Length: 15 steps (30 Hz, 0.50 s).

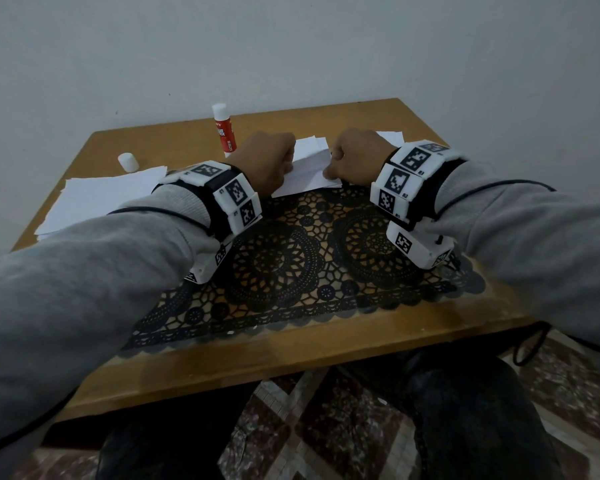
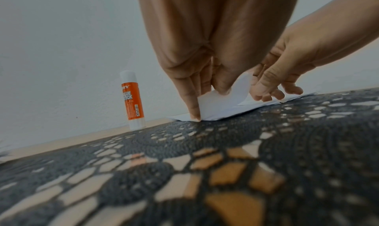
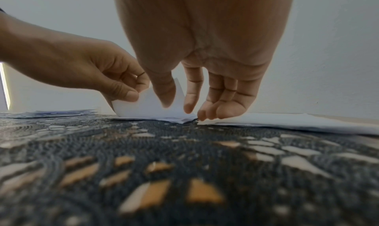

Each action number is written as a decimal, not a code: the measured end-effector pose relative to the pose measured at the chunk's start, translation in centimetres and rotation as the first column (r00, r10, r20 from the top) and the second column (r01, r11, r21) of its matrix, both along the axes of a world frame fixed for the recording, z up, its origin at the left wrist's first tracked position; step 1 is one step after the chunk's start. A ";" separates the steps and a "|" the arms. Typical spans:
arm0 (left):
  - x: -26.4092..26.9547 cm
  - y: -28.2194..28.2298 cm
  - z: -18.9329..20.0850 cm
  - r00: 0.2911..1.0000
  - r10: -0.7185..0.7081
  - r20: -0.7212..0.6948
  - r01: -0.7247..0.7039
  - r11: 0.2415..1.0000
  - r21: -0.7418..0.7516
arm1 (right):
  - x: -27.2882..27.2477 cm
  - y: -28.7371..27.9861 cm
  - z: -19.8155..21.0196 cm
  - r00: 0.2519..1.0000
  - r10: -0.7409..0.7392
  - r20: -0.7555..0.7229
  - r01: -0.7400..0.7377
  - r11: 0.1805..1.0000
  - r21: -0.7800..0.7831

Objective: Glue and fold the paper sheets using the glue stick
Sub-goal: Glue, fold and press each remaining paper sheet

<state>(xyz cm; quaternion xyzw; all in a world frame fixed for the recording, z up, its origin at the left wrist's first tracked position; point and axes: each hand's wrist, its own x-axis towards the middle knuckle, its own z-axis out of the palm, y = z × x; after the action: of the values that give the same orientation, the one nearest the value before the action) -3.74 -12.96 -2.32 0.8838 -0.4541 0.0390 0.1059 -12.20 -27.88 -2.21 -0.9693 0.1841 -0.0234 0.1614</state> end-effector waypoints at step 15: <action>-0.2 0.7 1.0 0.998 0.001 0.057 0.008 0.987 -0.159 | -0.1 -0.3 -0.2 0.992 0.127 -0.002 -0.127 0.989 -0.071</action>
<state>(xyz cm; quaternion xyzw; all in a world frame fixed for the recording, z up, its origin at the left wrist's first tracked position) -3.93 -12.24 -1.29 0.8704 -0.4537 0.0999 0.1631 -12.33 -28.21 -2.44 -0.9842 0.1206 -0.0209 0.1281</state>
